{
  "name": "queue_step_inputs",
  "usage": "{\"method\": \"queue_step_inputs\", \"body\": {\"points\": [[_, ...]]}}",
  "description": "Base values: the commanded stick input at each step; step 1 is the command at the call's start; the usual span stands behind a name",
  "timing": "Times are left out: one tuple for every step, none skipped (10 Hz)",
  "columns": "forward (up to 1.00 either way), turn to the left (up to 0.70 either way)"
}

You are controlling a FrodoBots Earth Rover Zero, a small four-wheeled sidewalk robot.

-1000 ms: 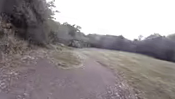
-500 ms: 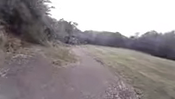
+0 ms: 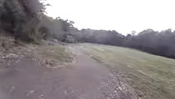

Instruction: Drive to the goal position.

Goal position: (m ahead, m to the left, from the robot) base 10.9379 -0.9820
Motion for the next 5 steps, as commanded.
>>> {"method": "queue_step_inputs", "body": {"points": [[0.45, 0.00], [0.45, 0.00], [0.45, 0.00], [0.45, 0.00], [0.45, 0.00]]}}
